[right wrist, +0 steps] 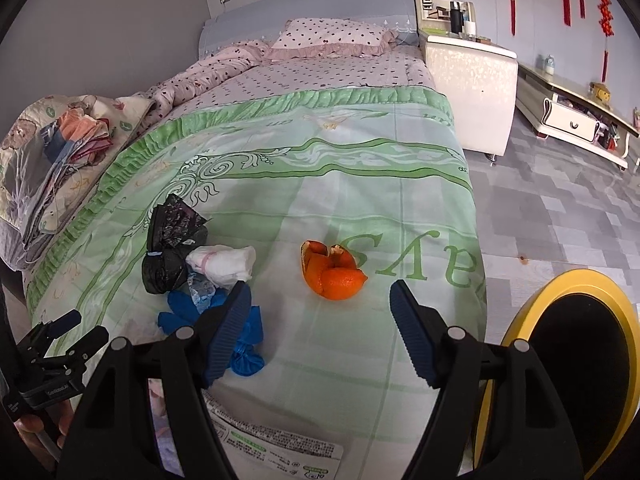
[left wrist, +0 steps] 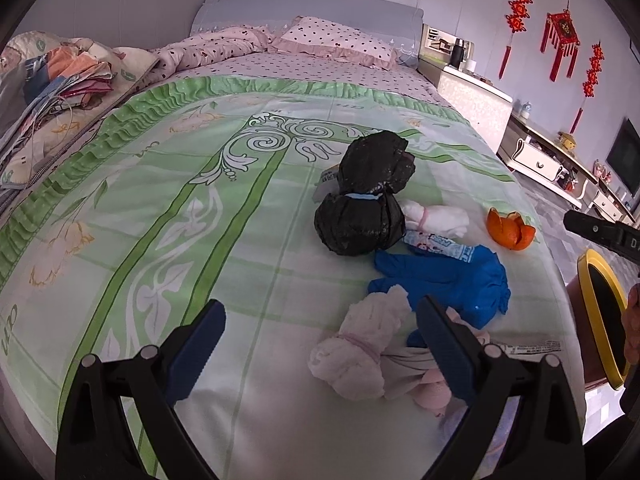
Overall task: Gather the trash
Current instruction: 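Grasp the white cloth bundle with the left gripper while the right gripper grasps the orange peel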
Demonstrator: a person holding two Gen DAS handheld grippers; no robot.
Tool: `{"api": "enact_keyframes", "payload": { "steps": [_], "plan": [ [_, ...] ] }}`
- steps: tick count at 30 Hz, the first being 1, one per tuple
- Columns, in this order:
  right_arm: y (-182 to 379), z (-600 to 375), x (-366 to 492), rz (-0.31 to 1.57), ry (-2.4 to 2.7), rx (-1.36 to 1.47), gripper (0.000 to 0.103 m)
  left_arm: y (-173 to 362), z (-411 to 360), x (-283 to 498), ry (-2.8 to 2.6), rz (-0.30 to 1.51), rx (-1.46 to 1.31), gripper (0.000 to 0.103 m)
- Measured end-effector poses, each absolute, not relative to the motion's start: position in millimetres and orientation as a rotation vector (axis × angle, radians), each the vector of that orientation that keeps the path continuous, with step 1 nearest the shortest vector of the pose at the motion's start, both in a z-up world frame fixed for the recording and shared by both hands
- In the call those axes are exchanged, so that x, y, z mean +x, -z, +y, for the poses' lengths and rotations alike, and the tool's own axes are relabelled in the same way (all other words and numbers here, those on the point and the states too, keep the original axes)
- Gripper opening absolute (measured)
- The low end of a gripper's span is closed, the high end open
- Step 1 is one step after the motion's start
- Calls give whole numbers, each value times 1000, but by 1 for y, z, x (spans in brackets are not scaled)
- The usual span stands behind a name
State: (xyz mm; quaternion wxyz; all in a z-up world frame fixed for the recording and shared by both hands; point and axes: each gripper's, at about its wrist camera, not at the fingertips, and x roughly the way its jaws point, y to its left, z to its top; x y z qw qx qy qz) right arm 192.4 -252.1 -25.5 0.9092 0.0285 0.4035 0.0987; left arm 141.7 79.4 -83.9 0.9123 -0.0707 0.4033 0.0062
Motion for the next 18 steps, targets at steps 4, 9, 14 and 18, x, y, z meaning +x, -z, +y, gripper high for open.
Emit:
{"api": "enact_keyframes", "payload": {
  "steps": [4, 9, 14, 18],
  "plan": [
    [41, -249, 210, 841, -180, 42, 71, 92, 77, 148, 0, 843, -124, 93],
    [62, -250, 231, 864, -146, 33, 72, 99, 70, 154, 34, 855, -114, 93],
    [82, -246, 246, 892, -140, 6, 72, 109, 63, 165, 50, 880, -79, 86],
    [92, -240, 254, 896, -142, -20, 71, 122, 60, 172, 64, 922, -76, 67]
  ]
}}
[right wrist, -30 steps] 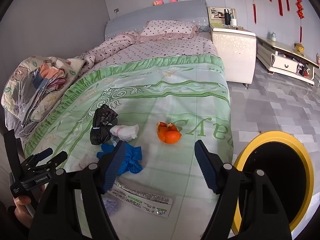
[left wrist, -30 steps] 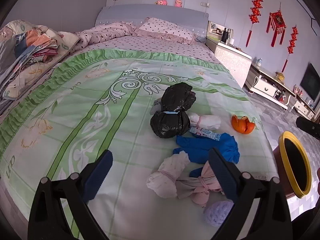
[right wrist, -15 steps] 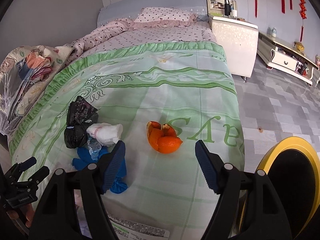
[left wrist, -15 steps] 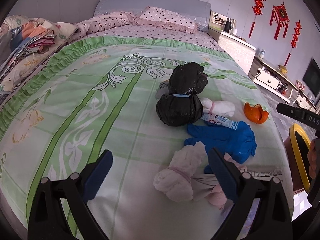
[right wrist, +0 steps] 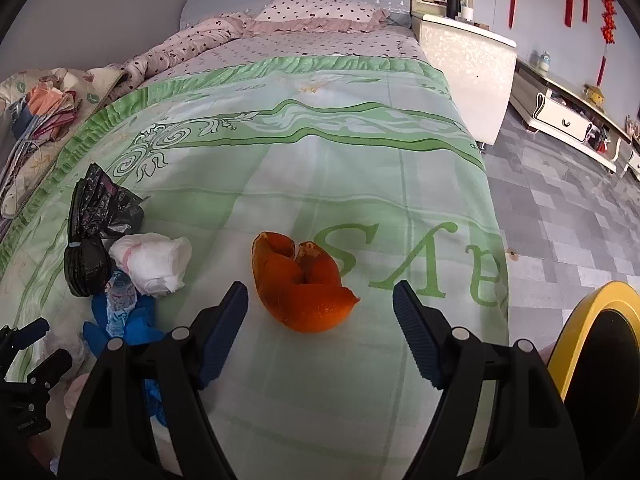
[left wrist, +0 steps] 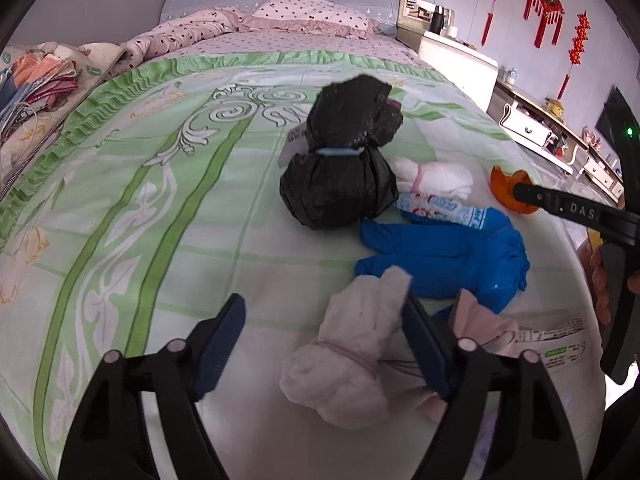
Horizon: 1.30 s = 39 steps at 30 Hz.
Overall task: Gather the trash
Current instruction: 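Grasp the white cloth bundle with the left gripper while the right gripper grasps the orange peel, then carry the cloth bundle and orange peel with both grippers over the yellow-rimmed bin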
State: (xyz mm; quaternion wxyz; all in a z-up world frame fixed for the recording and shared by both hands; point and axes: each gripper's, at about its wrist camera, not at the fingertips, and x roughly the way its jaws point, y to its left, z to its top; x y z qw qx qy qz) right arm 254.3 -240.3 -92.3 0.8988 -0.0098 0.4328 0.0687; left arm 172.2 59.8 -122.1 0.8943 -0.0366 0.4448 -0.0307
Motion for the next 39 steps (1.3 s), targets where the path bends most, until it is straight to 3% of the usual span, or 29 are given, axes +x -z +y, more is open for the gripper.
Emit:
{"api": "enact_keyframes", "payload": {
  "steps": [5, 8, 9, 10, 18, 39],
  "plan": [
    [99, -236, 266, 906, -156, -20, 62, 129, 55, 177, 87, 930, -65, 50],
    [102, -233, 267, 911, -172, -25, 53, 130, 55, 180, 101, 930, -81, 35],
    [102, -231, 266, 908, -174, -35, 45, 130, 54, 180, 107, 930, -82, 33],
    [101, -228, 265, 902, -171, -51, 39, 130, 53, 180, 107, 927, -77, 33],
    [99, -224, 263, 890, -171, -68, 31, 131, 55, 180, 119, 917, -104, 30],
    [64, -228, 219, 822, -229, -18, 30, 96, 71, 165, 82, 804, -137, 28]
  ]
}}
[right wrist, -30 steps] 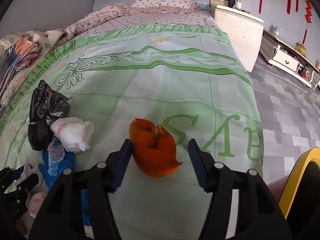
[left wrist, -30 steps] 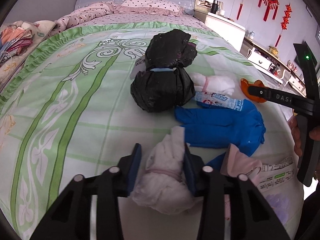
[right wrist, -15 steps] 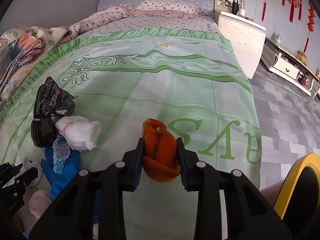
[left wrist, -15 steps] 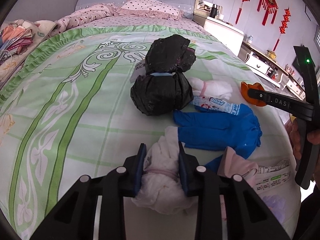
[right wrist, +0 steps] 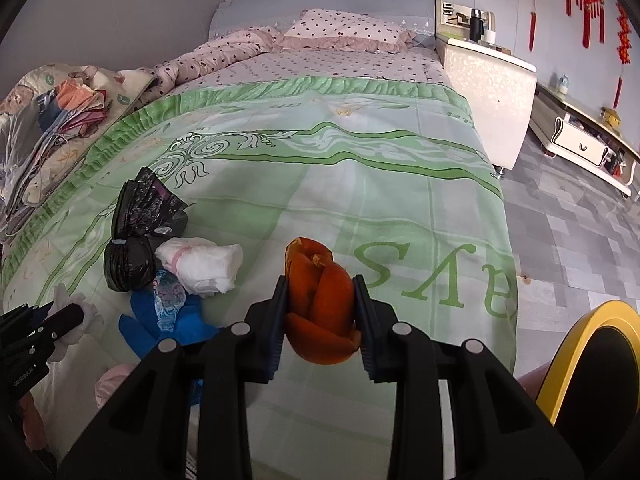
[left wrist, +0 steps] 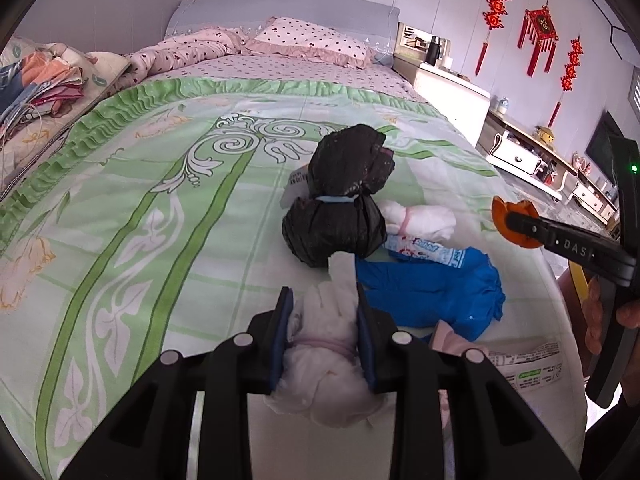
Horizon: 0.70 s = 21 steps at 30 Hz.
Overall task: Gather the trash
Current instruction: 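Carry the cloth bundle and orange peel with both grippers over the yellow-rimmed bin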
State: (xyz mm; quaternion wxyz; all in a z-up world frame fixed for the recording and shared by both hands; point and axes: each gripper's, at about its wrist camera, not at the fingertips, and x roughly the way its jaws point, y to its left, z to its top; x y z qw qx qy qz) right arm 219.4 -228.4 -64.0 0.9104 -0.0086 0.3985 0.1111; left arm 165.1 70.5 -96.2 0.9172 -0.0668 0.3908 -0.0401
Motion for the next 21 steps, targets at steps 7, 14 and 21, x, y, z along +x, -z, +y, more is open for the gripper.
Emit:
{"api": "enact_keyframes", "payload": {
  "steps": [7, 14, 21],
  "plan": [
    [48, -244, 195, 804, -209, 7, 30, 78, 71, 153, 71, 763, -152, 27],
    [20, -259, 173, 777, -203, 25, 30, 55, 57, 135, 58, 717, -132, 27],
    [-9, -283, 142, 757, -215, 51, 30, 40, 28, 124, 82, 715, -105, 27]
  ]
}}
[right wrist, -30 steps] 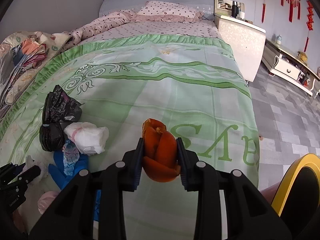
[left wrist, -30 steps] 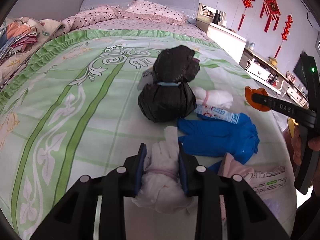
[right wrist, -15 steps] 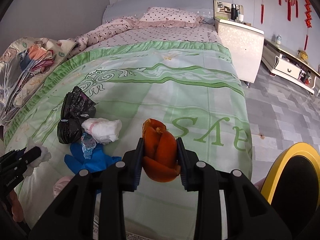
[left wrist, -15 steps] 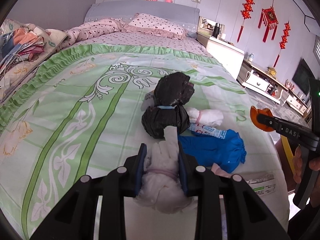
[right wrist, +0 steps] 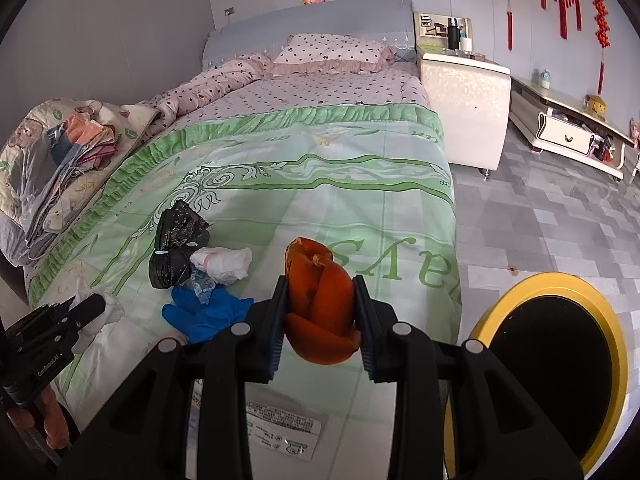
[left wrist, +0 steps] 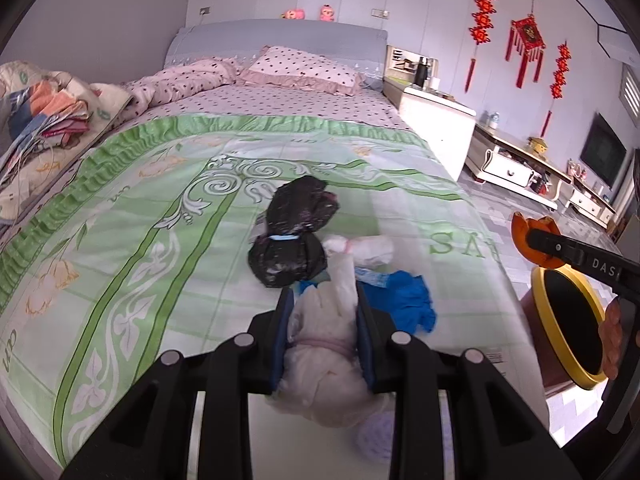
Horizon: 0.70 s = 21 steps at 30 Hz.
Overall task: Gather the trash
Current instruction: 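Carry the cloth bundle and orange peel with both grippers over the yellow-rimmed bin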
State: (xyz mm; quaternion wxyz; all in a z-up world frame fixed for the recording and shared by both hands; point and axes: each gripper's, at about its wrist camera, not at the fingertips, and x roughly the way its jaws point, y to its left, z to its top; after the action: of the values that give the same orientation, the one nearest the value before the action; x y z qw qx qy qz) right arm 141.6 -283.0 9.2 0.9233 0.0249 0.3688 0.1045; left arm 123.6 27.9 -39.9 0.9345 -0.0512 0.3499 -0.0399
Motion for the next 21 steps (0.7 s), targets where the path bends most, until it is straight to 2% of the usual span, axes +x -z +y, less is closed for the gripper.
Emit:
{"api": "enact_keyframes", "payload": {
  "steps": [21],
  "plan": [
    [-79, -387, 85, 644, -131, 108, 30, -18, -74, 125, 205, 676, -11, 27]
  ]
}}
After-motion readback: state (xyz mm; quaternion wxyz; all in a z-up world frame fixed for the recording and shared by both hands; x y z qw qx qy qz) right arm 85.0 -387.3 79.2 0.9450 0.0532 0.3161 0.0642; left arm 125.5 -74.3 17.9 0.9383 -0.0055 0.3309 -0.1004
